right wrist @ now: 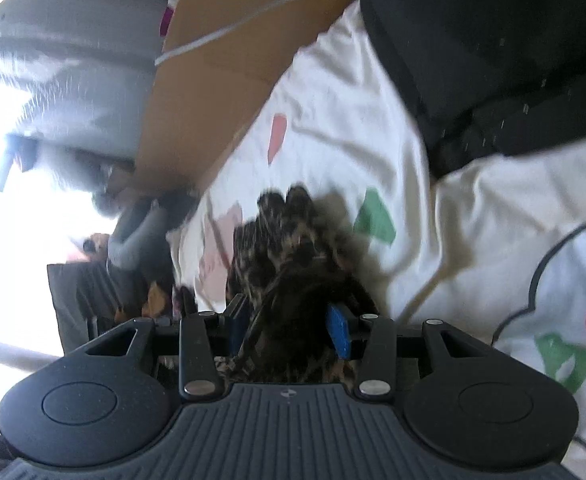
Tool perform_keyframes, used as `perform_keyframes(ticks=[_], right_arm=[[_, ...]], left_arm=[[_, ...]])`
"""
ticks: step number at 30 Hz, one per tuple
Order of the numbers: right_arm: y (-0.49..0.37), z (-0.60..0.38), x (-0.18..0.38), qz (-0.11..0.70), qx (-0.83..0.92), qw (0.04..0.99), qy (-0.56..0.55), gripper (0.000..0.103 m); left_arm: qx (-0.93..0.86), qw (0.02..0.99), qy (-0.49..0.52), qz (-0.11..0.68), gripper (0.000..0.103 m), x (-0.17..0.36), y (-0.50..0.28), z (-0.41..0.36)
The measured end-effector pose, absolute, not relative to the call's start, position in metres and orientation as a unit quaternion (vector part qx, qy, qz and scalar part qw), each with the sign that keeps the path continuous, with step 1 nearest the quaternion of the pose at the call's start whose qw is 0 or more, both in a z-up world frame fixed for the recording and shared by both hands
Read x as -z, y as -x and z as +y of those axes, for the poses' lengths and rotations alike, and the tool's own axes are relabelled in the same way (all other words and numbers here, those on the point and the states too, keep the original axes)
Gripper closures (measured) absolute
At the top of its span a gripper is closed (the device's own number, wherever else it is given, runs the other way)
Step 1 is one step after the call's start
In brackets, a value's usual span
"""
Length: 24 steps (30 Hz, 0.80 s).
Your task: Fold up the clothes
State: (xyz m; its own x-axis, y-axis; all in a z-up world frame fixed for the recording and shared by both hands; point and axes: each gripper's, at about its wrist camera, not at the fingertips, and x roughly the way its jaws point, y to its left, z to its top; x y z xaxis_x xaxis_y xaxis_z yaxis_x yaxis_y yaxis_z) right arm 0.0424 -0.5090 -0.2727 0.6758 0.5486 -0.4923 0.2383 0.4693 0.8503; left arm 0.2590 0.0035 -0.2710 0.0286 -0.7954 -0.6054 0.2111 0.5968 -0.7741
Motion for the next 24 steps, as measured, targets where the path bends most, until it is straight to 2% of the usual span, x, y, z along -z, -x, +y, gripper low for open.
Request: perform_keyframes(ticks=[7, 12, 16, 18, 24], right_arm=[[-0.044, -0.515, 0.269, 0.389, -0.085, 0.776, -0.489, 0.058], [-0.041, -0.515, 0.268, 0.394, -0.071, 0.785, -0.473, 0.058], [-0.041, -0.515, 0.266, 0.400, -0.049, 0.799, -0.446, 0.058], [-0.043, -0.513, 0.267, 0.407, -0.037, 0.804, -0.432, 0.058], [-0.051, -0.506, 0.266, 0.416, -0.024, 0.815, -0.403, 0.059]], left_arm=[[0.357, 0.718, 0.237, 0.548, 0.054, 0.258, -0.264, 0.010], [0.350, 0.729, 0.207, 0.550, 0.055, 0.260, -0.264, 0.006], [0.329, 0.751, 0.149, 0.553, 0.058, 0.266, -0.261, -0.001], [0.317, 0.761, 0.118, 0.554, 0.062, 0.270, -0.260, -0.005], [0.304, 0.777, 0.082, 0.545, 0.064, 0.277, -0.267, -0.015]])
